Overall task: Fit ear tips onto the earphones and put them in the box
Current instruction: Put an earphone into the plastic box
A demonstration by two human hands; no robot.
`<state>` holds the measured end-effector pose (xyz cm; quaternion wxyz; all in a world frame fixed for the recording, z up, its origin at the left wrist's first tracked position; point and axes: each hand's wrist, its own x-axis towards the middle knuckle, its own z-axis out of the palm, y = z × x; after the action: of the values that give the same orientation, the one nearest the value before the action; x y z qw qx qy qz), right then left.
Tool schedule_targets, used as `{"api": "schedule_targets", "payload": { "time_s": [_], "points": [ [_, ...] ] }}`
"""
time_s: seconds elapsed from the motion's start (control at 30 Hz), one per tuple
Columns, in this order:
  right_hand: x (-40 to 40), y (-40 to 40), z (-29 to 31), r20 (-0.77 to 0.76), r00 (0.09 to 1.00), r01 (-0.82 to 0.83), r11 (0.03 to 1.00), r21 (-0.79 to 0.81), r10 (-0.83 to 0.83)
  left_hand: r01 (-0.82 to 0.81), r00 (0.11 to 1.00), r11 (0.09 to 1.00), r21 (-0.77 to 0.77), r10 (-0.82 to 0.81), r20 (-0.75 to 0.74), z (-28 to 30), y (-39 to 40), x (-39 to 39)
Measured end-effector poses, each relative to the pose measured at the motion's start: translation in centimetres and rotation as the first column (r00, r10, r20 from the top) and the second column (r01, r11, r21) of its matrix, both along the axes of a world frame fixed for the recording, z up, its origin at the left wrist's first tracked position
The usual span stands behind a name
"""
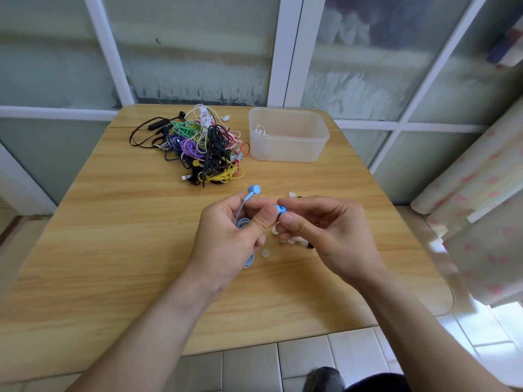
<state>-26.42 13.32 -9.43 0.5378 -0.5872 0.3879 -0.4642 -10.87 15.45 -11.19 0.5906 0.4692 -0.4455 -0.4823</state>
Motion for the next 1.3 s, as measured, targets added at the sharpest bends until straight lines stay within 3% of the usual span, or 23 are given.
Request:
{"api": "schedule_targets", "payload": {
  "time_s": [0.23, 0.7, 1.03, 1.3],
  "points": [
    [0.0, -0.1, -0.1, 0.024, 0.999, 0.033, 0.996, -0.086, -0.031, 0.049, 0.989, 0.999, 0.018, -0.046, -0.141, 0.1, -0.1, -0.4],
    [-0.2, -0.2, -0.1, 0.022, 1.0, -0.014, 0.992, -0.126, 0.017, 0.082, 0.99, 0.996, 0.034, -0.077, -0.116, 0.0, 0.1, -0.1],
    [-0.7, -0.4, -0.1, 0.034, 0.994, -0.104, 0.991, -0.087, 0.108, 0.151, 0.987, 0.985, 0.084, -0.146, -0.066, 0.1, 0.0, 0.4],
    [-1.0, -0.6, -0.4, 0.03, 0.99, -0.137, 0.991, -0.002, 0.137, 0.288, 0.951, 0.947, 0.141, -0.265, -0.161, 0.3, 0.0, 0.4]
  ]
}}
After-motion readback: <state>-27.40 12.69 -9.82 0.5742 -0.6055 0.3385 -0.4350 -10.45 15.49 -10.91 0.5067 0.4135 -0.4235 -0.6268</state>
